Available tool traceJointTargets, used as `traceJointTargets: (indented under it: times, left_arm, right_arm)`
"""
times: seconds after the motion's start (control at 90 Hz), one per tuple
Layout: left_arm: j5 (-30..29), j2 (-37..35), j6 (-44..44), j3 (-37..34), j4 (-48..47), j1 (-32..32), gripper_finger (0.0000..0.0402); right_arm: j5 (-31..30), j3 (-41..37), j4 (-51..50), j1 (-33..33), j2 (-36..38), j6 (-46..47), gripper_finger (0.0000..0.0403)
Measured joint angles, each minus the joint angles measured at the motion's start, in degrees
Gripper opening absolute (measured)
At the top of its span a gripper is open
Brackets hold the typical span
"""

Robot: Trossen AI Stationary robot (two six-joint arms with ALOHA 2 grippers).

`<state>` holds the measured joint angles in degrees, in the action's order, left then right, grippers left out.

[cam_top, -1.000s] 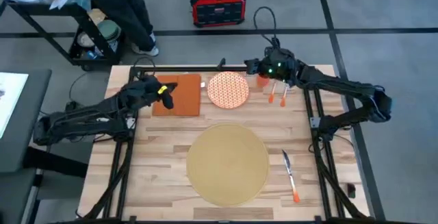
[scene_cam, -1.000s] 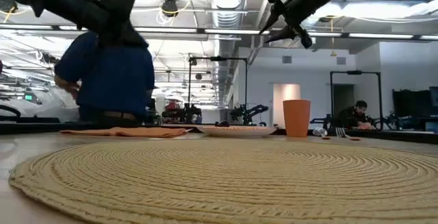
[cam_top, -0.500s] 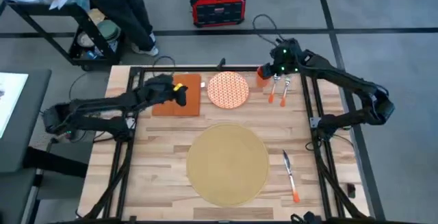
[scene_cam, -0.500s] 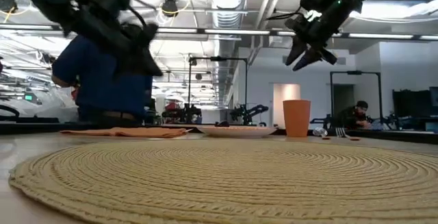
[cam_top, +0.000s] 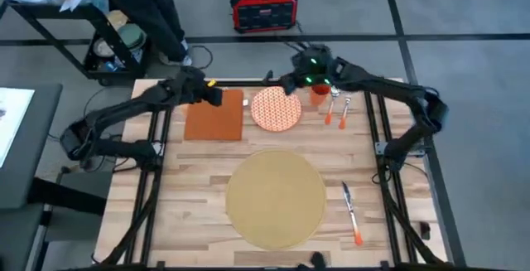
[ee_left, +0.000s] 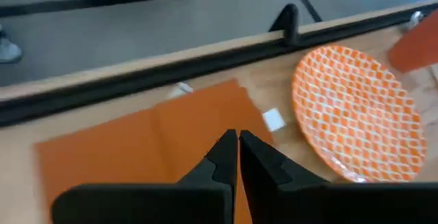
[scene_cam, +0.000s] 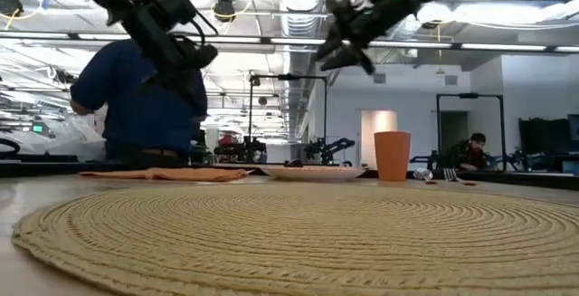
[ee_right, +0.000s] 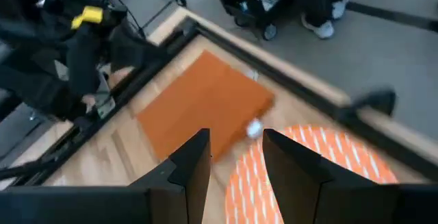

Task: Set table place
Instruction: Put the orange knife on the brown placemat

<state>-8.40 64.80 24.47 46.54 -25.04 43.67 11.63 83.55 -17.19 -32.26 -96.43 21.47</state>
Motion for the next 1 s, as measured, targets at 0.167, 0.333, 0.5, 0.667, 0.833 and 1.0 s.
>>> traceJointTargets:
  times: [0.167, 0.333, 0.5, 0.667, 0.833, 1.0]
  left_arm:
    - [-3.1, 0.4, -7.3, -1.4, -5.7, 3.5, 0.0000]
    - [-3.4, 4.5, -10.3, -6.2, -0.4, 5.2, 0.0000]
    - [-2.3, 10.6, -10.5, -10.5, 5.5, 5.1, 0.0000]
    - [-0.1, 18.0, -8.8, -12.7, 9.9, 4.9, 0.0000]
    - [-0.6, 20.6, -7.7, -12.4, 11.5, 3.2, 0.0000]
    - [1.2, 17.7, -5.4, -12.7, 10.1, 2.4, 0.0000]
  right_arm:
    - [2.1, 14.2, -11.4, 0.8, -8.1, -3.8, 0.0123]
    - [1.9, 19.0, -13.7, 1.1, -8.2, -5.5, 0.0117]
    - [1.7, 19.0, -15.6, 0.9, -5.0, -5.5, 0.0098]
    - [1.6, 19.0, -19.5, 0.7, -1.9, -5.5, 0.0083]
    - [-1.8, 19.0, -29.3, 0.7, -0.2, -7.4, 0.0075]
    - [-24.1, 18.9, -51.3, 0.6, 1.3, -13.7, 0.0074]
